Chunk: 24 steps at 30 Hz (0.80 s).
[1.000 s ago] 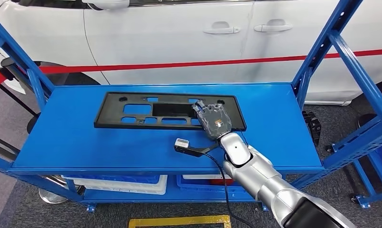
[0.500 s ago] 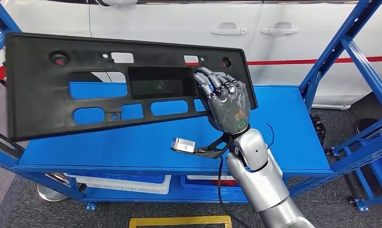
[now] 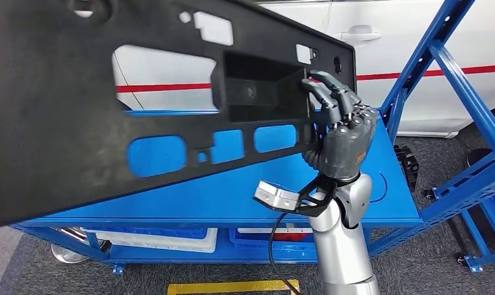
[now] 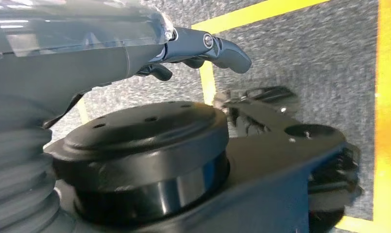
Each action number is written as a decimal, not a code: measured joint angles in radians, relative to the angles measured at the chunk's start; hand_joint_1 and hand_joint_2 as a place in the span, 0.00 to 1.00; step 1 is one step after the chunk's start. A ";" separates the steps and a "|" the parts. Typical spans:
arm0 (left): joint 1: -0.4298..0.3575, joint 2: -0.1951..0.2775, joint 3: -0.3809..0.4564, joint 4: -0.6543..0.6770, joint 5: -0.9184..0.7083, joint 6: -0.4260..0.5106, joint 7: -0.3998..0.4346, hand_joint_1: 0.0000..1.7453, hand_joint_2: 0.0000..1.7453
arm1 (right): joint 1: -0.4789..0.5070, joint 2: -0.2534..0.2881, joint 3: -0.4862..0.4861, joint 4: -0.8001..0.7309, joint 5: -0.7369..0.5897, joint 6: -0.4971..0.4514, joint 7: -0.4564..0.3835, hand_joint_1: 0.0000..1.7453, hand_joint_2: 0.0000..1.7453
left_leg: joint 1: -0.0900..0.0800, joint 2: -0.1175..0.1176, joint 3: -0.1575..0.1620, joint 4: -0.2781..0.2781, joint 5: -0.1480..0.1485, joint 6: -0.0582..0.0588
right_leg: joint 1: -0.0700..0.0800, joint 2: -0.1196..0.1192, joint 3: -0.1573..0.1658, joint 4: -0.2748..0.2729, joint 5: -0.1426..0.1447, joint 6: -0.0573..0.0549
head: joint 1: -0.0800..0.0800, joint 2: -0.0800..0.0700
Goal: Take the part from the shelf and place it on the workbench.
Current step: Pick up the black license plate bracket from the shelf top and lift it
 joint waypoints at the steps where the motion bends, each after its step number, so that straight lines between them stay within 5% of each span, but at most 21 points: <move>1: 0.000 0.000 0.000 0.000 0.002 0.001 0.000 0.00 1.00 | 0.005 0.004 0.002 0.003 -0.067 0.000 0.000 1.00 1.00 | -0.001 0.000 0.034 -0.070 0.027 0.003 | 0.001 0.001 0.000 0.001 0.000 0.002 | 0.000 0.000; 3: 0.000 0.000 0.000 0.000 0.008 0.004 0.000 0.00 1.00 | 0.010 0.005 0.016 0.018 -0.236 0.008 0.005 1.00 1.00 | -0.004 -0.001 0.078 -0.162 0.051 0.011 | 0.004 0.004 -0.003 0.003 0.000 0.009 | 0.001 0.000; 7: 0.001 0.000 0.000 0.000 0.016 0.011 0.001 0.00 1.00 | 0.010 -0.049 0.128 0.056 -0.726 0.119 0.066 1.00 1.00 | -0.005 -0.001 0.085 -0.187 0.059 0.035 | 0.002 0.003 -0.008 0.009 -0.002 0.031 | 0.002 0.000; 9: 0.001 0.000 0.000 0.000 0.016 0.012 0.002 0.00 1.00 | 0.010 -0.080 0.180 0.060 -0.896 0.205 0.085 1.00 1.00 | -0.002 0.002 0.086 -0.194 0.066 0.047 | -0.001 0.003 -0.039 0.077 -0.047 0.039 | 0.002 0.000; 11: 0.001 0.001 0.000 0.000 0.016 0.012 0.005 0.00 1.00 | 0.015 -0.114 0.222 0.059 -1.034 0.304 0.096 1.00 1.00 | -0.003 0.003 0.085 -0.194 0.067 0.052 | -0.004 0.003 -0.097 0.205 -0.108 0.046 | 0.002 0.000; 13: 0.001 0.001 0.000 0.000 0.013 0.012 0.011 0.00 1.00 | 0.026 -0.156 0.264 0.054 -1.173 0.415 0.107 1.00 1.00 | -0.003 0.003 0.084 -0.192 0.066 0.052 | -0.008 0.002 -0.128 0.270 -0.117 0.051 | 0.002 0.000; 16: 0.001 0.001 0.000 0.000 0.009 0.011 0.020 0.00 1.00 | 0.036 -0.199 0.310 0.044 -1.329 0.555 0.114 1.00 1.00 | -0.001 -0.001 0.084 -0.182 0.059 0.043 | -0.016 0.000 -0.058 0.129 -0.034 0.053 | 0.002 0.000; 18: 0.000 0.001 0.000 0.000 0.009 0.010 0.024 0.00 1.00 | 0.033 -0.215 0.326 0.041 -1.382 0.603 0.118 1.00 1.00 | -0.004 -0.002 0.077 -0.170 0.053 0.031 | -0.014 0.000 -0.016 0.039 -0.009 0.047 | 0.002 0.000; 22: -0.003 0.002 0.000 0.000 0.009 0.013 0.037 0.00 1.00 | 0.027 -0.237 0.355 0.047 -1.462 0.679 0.144 1.00 1.00 | -0.005 0.000 0.065 -0.152 0.045 0.010 | -0.011 0.004 -0.019 0.023 -0.003 0.024 | 0.001 0.000; 24: -0.006 0.002 0.000 0.000 0.010 0.014 0.039 0.00 1.00 | 0.021 -0.239 0.364 0.055 -1.479 0.699 0.149 1.00 1.00 | -0.003 0.001 0.039 -0.086 -0.006 0.002 | -0.012 0.000 -0.021 0.018 0.004 0.012 | 0.000 0.000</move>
